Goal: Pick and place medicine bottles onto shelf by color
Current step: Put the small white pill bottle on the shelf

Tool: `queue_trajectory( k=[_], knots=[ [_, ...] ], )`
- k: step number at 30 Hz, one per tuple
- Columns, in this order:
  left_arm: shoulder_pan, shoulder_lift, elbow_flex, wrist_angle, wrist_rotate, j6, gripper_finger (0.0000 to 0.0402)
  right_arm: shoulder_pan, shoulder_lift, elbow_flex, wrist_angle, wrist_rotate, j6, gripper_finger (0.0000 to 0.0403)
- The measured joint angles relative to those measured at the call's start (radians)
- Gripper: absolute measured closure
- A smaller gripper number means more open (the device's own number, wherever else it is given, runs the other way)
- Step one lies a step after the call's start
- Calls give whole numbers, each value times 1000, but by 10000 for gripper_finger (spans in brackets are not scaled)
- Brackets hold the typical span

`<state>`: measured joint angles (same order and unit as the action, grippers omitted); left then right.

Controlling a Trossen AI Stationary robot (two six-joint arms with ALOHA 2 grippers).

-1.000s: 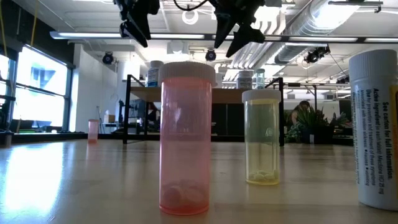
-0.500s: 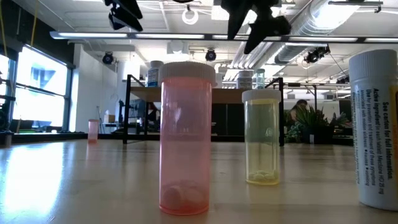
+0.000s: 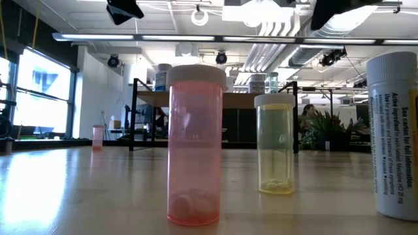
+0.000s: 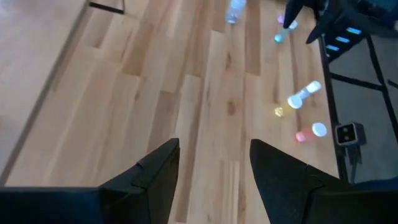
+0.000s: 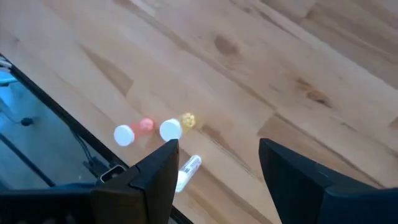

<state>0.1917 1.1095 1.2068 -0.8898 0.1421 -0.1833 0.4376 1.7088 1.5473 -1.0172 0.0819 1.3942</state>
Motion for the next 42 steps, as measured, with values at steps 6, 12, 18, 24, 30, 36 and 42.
queue_trajectory(
  k=[6, 12, 18, 24, 30, 36, 42],
  knots=[
    [-41, 0, 0, 0, 0, -24, 213, 111, 12, 0, 76, 116, 54, 190],
    [-66, 1, 0, -1, -3, -62, 213, 193, 78, 0, 204, 162, 9, 190],
    [-85, 1, 0, -2, -3, -76, 213, 260, 163, 0, 261, 213, -47, 190],
    [-90, 1, 0, -3, -3, -76, 213, 313, 217, 0, 289, 300, -67, 190],
    [-90, 1, 0, -3, -4, -76, 213, 336, 256, 0, 289, 333, -115, 190],
    [-90, 1, 0, -3, -4, -76, 213, 338, 289, 0, 290, 352, -217, 190],
    [-90, 1, 0, -3, -3, -76, 213, 335, 309, 0, 294, 353, -250, 190]
  ],
)
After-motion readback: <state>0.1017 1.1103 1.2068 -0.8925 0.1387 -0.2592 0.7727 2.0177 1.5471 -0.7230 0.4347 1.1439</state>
